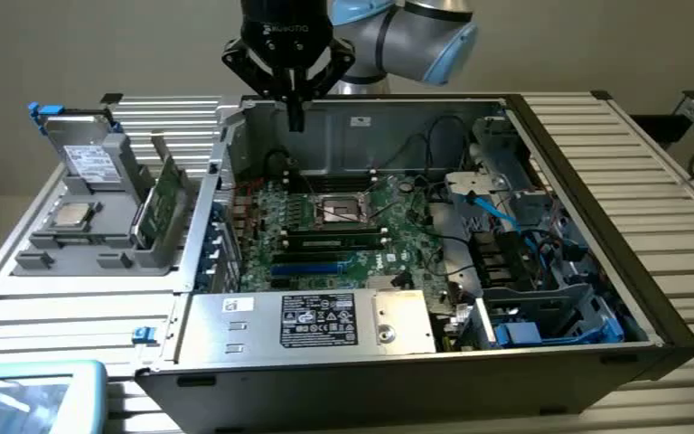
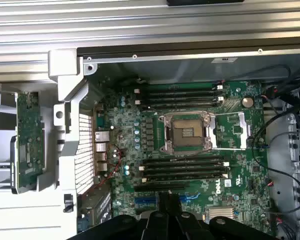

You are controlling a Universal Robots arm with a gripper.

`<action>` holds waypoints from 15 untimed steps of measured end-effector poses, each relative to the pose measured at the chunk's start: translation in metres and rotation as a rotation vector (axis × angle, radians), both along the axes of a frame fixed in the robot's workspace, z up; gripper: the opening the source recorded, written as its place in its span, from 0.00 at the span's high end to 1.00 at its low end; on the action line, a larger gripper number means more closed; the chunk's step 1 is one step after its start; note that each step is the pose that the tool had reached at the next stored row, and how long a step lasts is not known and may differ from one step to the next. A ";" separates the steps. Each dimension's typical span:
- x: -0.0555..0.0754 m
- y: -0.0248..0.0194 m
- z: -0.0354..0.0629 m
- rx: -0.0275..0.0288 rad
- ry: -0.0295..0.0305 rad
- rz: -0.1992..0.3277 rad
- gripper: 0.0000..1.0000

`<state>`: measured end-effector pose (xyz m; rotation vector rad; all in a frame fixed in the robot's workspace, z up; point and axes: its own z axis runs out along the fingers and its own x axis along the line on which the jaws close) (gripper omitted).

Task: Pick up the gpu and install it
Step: 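Reach for the gpu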

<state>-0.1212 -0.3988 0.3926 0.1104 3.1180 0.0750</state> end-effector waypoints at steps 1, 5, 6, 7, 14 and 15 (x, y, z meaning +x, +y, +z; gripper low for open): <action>0.000 0.0000 0.0000 0.0000 0.0000 0.000 0.88; 0.000 0.0000 0.0000 0.0000 0.0000 0.000 0.88; 0.000 0.0000 0.0000 -0.0002 0.0000 0.000 0.88; 0.000 0.0000 0.0000 -0.0004 0.0001 0.000 0.88; -0.016 0.0000 -0.0015 -0.0004 0.0001 0.000 0.87; -0.020 0.0000 -0.0019 -0.0005 0.0000 0.000 0.87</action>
